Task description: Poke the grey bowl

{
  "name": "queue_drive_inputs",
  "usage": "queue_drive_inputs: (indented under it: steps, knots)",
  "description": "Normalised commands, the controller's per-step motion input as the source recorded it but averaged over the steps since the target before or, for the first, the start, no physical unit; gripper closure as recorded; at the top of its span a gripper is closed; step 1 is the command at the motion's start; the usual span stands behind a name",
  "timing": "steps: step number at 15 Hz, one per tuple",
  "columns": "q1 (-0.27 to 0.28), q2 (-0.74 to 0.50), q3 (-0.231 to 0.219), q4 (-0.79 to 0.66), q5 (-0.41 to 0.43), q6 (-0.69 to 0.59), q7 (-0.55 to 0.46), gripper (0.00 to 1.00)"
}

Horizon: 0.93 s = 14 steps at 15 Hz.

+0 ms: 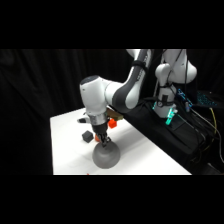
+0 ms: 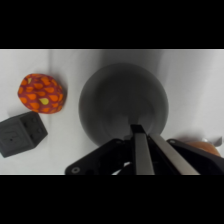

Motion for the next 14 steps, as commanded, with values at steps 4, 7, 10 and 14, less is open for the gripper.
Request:
queue_drive_inputs:
  steps: [4, 7, 10, 14]
  knots:
    - [-0.021, 0.07, 0.028, -0.05, 0.060, 0.24, -0.13, 1.00]
    - [-0.015, 0.00, 0.020, -0.06, 0.050, 0.18, -0.09, 1.00]
    - [-0.010, -0.21, 0.023, -0.09, 0.074, -0.06, -0.04, 1.00]
    - [-0.027, -0.38, 0.032, -0.08, 0.103, -0.20, -0.07, 1.00]
